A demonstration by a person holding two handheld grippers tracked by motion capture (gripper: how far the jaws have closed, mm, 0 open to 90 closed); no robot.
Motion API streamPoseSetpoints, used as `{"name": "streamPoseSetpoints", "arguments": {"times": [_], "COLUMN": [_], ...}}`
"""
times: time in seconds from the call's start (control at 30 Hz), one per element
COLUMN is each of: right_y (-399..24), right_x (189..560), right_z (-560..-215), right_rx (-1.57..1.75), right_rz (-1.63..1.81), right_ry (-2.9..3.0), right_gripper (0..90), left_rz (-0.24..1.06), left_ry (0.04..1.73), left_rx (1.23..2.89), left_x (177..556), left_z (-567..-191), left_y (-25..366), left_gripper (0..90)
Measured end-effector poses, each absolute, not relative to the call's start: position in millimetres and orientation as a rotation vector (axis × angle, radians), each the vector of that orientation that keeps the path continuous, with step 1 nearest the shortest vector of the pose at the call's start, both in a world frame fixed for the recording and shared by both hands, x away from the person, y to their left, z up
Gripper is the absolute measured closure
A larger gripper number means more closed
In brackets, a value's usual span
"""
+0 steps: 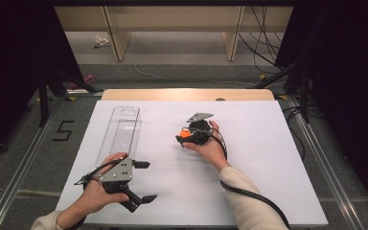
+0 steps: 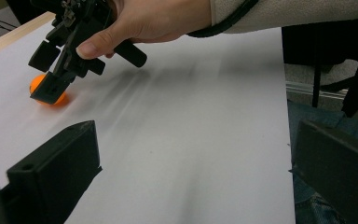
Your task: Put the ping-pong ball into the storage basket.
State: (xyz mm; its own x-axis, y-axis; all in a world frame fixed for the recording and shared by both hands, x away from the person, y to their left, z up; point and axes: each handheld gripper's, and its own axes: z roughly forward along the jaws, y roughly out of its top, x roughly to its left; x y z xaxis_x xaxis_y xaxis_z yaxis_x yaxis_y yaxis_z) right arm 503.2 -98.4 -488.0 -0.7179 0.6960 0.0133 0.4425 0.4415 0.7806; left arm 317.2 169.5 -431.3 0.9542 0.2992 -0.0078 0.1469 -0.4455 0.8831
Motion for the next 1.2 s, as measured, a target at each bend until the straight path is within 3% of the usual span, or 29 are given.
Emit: {"name": "streamPoseSetpoints", "arguments": {"times": [0.77,1.2], "right_y": [-93.1,-91.1], "right_x": [506.5,507.1], "right_z": [-494.4,-496.9], "right_rx": [0.984,0.985], "right_rz": [1.114,1.102], "right_ry": [2.428,2.443], "right_gripper": [17.9,25.6], "left_rz": [0.177,0.177], "left_ry": [0.314,0.313], "left_rx": [2.042,2.042], "left_x": [317.1,317.0], "left_z": [-431.5,-431.5], "left_y": [169.7,169.7], "left_gripper": [0.7,0.7]}}
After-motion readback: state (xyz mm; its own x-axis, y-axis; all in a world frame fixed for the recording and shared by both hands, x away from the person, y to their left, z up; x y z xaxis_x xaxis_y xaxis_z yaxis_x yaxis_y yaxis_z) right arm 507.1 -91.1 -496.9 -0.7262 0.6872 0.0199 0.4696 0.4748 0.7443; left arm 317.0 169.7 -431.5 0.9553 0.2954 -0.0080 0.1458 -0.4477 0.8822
